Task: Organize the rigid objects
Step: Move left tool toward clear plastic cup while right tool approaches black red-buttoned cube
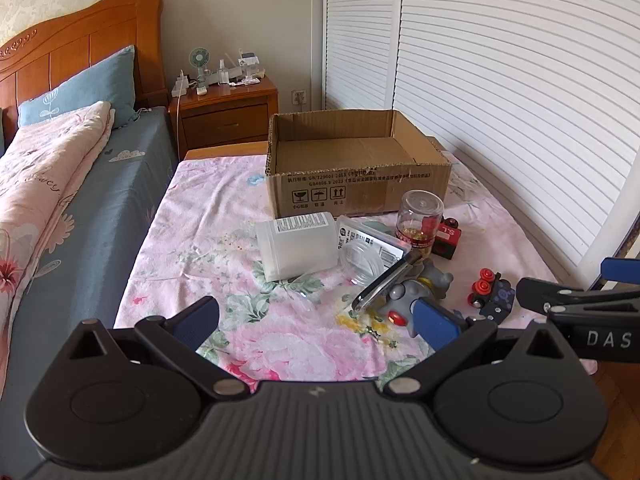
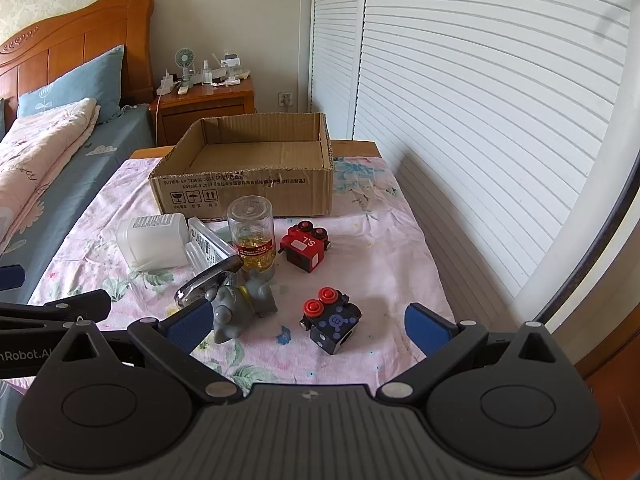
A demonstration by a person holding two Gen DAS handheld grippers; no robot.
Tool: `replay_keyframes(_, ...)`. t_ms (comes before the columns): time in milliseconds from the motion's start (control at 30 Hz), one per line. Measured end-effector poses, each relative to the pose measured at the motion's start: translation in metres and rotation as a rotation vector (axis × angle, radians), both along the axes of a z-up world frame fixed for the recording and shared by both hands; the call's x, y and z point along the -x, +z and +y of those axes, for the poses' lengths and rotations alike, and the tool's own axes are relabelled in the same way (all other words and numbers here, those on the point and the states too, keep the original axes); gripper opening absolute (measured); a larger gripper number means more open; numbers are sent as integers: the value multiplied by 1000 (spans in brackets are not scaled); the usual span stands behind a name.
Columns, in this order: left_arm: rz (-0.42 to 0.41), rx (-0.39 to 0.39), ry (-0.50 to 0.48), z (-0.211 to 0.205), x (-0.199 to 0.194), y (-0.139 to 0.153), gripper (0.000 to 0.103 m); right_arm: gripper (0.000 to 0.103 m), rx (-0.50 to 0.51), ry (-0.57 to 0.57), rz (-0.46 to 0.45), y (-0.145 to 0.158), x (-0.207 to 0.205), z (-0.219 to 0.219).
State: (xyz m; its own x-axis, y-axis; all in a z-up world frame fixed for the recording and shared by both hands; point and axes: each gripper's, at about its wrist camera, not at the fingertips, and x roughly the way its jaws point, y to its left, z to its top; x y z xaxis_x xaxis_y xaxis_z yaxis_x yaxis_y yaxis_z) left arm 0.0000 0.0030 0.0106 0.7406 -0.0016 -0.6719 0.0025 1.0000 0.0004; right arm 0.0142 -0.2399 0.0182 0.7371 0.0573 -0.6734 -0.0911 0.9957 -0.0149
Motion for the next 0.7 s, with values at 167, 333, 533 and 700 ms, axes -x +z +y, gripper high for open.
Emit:
replay_keyframes(167, -7, -19, -2, -3, 1, 1, 102, 103, 2, 0, -5, 1, 1, 0)
replay_keyframes(333, -12, -26, -6, -4, 0, 1, 102, 103, 3, -1, -9, 1, 2, 0)
replay_keyframes(533, -4, -31, -13, -6, -3, -2, 102, 103, 3, -1, -9, 0, 1, -1)
replay_keyframes(700, -15, -41, -22, -6, -5, -2, 102, 103, 3, 2, -13, 0, -1, -1)
